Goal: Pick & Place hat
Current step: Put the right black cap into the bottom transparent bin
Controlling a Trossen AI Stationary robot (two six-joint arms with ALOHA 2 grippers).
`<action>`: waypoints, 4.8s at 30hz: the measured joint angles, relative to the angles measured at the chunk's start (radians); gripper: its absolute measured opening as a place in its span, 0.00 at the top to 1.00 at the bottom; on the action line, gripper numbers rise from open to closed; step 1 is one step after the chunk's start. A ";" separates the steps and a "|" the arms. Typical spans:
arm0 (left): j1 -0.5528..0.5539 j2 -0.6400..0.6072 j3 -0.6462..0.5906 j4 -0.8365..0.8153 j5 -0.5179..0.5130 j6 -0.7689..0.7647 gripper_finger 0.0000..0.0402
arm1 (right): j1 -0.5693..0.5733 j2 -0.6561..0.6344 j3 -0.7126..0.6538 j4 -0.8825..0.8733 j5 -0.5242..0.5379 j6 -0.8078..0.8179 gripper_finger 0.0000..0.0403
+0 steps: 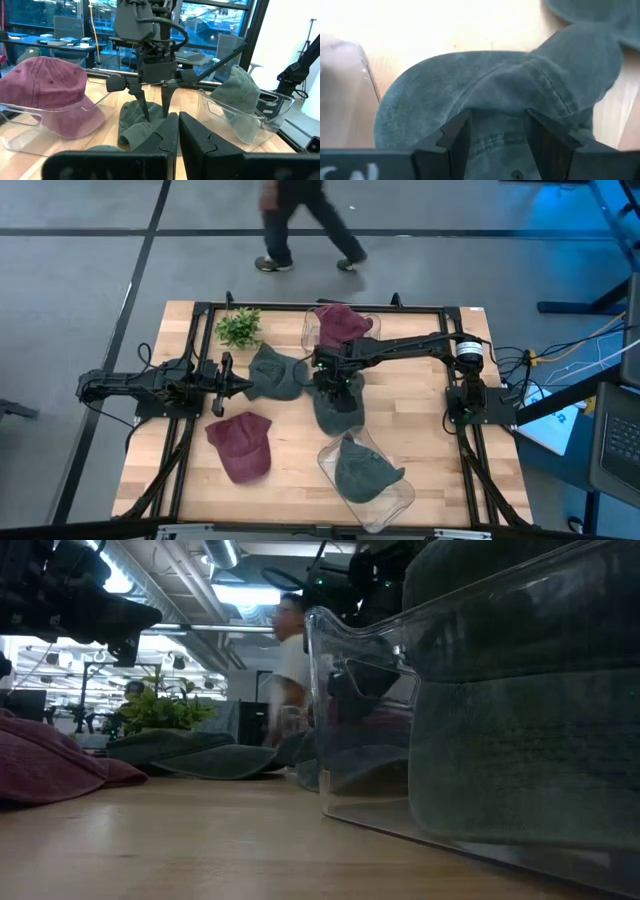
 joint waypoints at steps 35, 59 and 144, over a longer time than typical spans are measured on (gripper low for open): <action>0.000 0.000 0.000 0.000 0.000 0.000 0.97 | -0.094 0.076 0.004 0.044 0.155 -0.081 0.55; 0.000 0.000 0.000 0.000 0.000 0.000 0.97 | -0.108 0.104 -0.002 0.035 0.431 -0.129 0.55; 0.000 0.000 0.000 0.000 -0.003 0.000 0.97 | -0.031 0.050 -0.024 0.037 0.295 -0.058 0.62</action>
